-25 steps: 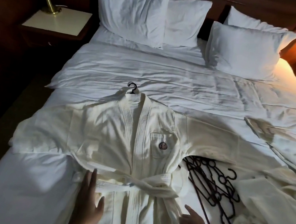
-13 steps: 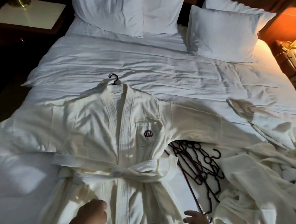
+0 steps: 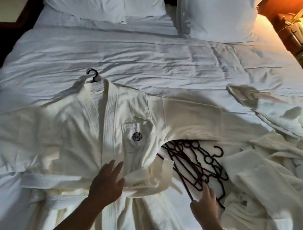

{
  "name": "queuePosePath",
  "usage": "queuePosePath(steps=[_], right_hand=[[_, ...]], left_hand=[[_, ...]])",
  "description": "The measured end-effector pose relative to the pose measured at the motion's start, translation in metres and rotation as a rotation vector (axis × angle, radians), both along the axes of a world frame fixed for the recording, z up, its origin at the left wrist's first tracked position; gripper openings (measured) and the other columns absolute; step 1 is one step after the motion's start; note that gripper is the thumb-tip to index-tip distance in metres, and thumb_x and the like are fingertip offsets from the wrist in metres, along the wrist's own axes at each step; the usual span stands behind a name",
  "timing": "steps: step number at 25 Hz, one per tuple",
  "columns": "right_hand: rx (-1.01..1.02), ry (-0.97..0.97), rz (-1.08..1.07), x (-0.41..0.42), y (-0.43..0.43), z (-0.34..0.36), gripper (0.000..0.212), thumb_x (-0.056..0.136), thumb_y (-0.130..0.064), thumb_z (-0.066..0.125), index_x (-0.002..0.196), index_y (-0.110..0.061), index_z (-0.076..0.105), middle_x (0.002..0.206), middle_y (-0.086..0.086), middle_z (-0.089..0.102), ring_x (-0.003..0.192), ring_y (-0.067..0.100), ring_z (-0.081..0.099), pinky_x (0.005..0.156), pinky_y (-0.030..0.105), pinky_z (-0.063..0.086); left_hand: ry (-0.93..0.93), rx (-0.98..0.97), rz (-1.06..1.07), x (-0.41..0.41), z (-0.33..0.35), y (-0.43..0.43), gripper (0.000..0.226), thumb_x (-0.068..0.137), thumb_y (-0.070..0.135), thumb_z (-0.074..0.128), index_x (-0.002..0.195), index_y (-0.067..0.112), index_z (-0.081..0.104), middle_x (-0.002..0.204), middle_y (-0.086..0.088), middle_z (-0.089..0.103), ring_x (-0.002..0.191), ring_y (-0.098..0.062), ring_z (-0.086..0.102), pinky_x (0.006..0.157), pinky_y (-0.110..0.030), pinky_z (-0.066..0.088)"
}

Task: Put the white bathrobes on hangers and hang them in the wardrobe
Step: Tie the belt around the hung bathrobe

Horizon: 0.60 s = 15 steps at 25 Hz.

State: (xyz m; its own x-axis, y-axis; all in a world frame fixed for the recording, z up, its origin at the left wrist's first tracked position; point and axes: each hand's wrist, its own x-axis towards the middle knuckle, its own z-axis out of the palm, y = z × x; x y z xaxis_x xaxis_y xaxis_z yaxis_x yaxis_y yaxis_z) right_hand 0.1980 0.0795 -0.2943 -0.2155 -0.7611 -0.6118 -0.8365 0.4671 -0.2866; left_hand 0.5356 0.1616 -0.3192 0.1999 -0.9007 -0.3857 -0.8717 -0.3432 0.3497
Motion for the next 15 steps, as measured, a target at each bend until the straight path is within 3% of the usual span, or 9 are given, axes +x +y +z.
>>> queuePosePath(steps=[2,4,6,8,10,12,15], right_hand=[[0.085,0.106,0.19,0.007,-0.011,-0.008,0.094,0.08,-0.015,0.056,0.161,-0.034,0.01,0.167,0.002,0.008,0.147,0.034,0.025,0.111,0.045,0.038],[0.172,0.184,0.282,0.01,-0.014,-0.014,0.086,0.08,-0.021,0.053,0.158,-0.037,0.018,0.166,0.002,0.006,0.145,0.032,0.022,0.11,0.045,0.038],[0.201,0.232,0.319,0.01,-0.008,-0.011,0.067,0.079,-0.023,0.051,0.145,-0.035,0.04,0.158,0.001,0.017,0.139,0.029,0.027,0.108,0.042,0.039],[0.217,0.25,0.316,0.003,0.006,-0.011,0.05,0.082,-0.02,0.048,0.131,-0.029,0.047,0.145,-0.001,0.029,0.131,0.025,0.034,0.108,0.039,0.038],[0.214,0.242,0.286,-0.007,0.029,-0.014,0.041,0.082,-0.016,0.046,0.121,-0.028,0.046,0.135,-0.005,0.037,0.126,0.023,0.038,0.11,0.038,0.036],[0.146,0.231,0.267,-0.017,0.049,-0.023,0.051,0.074,-0.017,0.044,0.123,-0.031,0.049,0.131,-0.01,0.039,0.122,0.021,0.038,0.106,0.04,0.038],[0.015,0.265,0.271,-0.016,0.044,-0.028,0.063,0.067,-0.018,0.048,0.129,-0.03,0.044,0.145,-0.006,0.03,0.128,0.026,0.036,0.104,0.044,0.042]], left_hand=[[-0.046,0.156,-0.071,-0.002,-0.016,-0.015,0.065,0.088,0.049,0.033,0.145,0.025,0.053,0.142,-0.014,0.058,0.121,-0.042,0.06,0.088,-0.055,0.058],[-0.092,0.233,-0.133,-0.008,-0.026,-0.022,0.063,0.09,0.048,0.029,0.142,0.024,0.055,0.134,-0.015,0.063,0.11,-0.043,0.065,0.075,-0.057,0.059],[-0.196,0.227,-0.166,-0.013,-0.029,-0.024,0.077,0.087,0.052,0.007,0.153,0.031,0.041,0.15,-0.008,0.05,0.127,-0.038,0.054,0.089,-0.055,0.053],[-0.2,0.33,-0.124,-0.013,-0.028,-0.028,0.085,0.08,0.054,-0.008,0.159,0.04,0.021,0.163,0.001,0.029,0.145,-0.031,0.034,0.104,-0.053,0.042],[-0.159,0.383,-0.098,-0.015,-0.025,-0.032,0.081,0.082,0.054,-0.005,0.16,0.043,0.012,0.167,0.004,0.02,0.15,-0.028,0.026,0.11,-0.053,0.036],[-0.123,0.394,-0.076,-0.016,-0.025,-0.034,0.072,0.089,0.053,0.004,0.16,0.045,0.011,0.168,0.005,0.018,0.152,-0.027,0.023,0.114,-0.054,0.033],[-0.095,0.408,-0.061,-0.015,-0.028,-0.038,0.058,0.101,0.049,0.019,0.159,0.046,0.011,0.169,0.007,0.015,0.153,-0.026,0.02,0.116,-0.055,0.028]])
